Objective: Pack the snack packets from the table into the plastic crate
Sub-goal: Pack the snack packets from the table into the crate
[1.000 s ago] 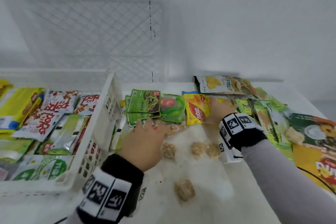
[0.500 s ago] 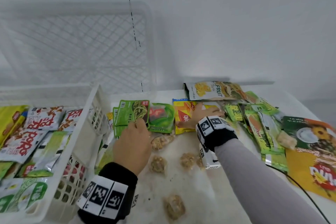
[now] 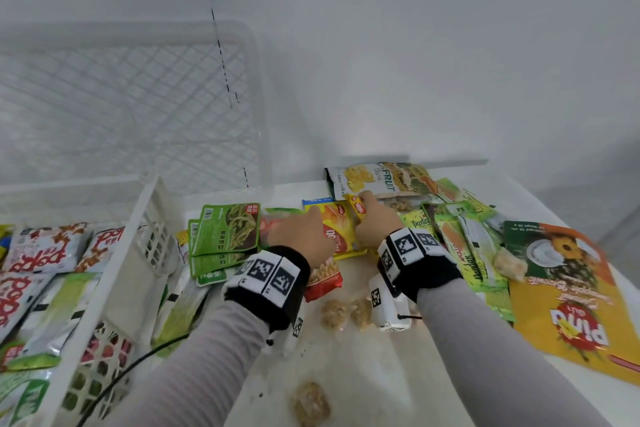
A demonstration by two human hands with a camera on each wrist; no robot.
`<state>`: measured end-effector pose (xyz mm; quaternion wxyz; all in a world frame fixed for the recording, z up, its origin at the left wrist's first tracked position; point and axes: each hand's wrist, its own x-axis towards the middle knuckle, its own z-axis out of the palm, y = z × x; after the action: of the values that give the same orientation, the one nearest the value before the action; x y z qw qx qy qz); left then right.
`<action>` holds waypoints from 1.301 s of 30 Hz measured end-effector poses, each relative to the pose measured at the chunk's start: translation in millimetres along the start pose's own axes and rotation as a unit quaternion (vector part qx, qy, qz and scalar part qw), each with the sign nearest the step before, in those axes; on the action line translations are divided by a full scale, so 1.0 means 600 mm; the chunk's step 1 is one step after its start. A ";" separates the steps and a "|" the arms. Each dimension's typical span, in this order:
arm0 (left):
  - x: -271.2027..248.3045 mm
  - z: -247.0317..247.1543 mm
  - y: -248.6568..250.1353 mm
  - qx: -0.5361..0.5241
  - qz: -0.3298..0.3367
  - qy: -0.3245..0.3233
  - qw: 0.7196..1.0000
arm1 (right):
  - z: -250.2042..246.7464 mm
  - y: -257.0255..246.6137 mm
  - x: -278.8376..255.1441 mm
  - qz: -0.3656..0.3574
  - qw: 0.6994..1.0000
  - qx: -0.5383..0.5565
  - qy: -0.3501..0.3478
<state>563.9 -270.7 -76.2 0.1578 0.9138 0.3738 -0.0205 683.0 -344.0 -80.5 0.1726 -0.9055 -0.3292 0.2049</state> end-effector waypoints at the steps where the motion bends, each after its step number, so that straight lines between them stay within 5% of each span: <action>1: 0.010 0.007 0.008 0.001 0.001 -0.023 1.000 | -0.004 0.007 -0.001 -0.004 1.000 0.024 0.005; 13: 0.071 0.029 0.040 -0.115 -0.094 -0.081 0.986 | -0.025 0.039 -0.022 0.001 0.967 0.236 -0.094; 15: 0.075 0.018 0.028 -0.263 -0.113 -0.075 0.955 | -0.033 0.049 -0.024 0.001 0.961 0.259 -0.093; 17: 0.069 0.006 0.026 -0.404 -0.138 -0.116 0.897 | -0.042 0.057 -0.028 0.004 0.961 0.262 -0.089; 19: 0.062 -0.003 0.028 -0.445 -0.154 -0.154 0.869 | -0.050 0.065 -0.030 0.008 0.962 0.262 -0.080; 26: 0.049 -0.063 0.020 -0.275 -0.076 -0.181 0.941 | -0.083 0.084 -0.043 0.019 0.942 0.332 -0.049; 30: 0.021 -0.125 0.014 -0.244 -0.053 -0.235 0.940 | -0.106 0.078 -0.060 0.013 0.940 0.339 -0.022; 39: -0.041 -0.253 -0.039 -0.245 -0.009 -0.182 0.952 | -0.148 -0.002 -0.106 -0.013 0.962 0.273 0.002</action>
<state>517.8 -225.2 65.5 0.4420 0.8243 0.3407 -0.0953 681.2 -401.3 12.5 0.4170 -0.8197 -0.2721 0.2831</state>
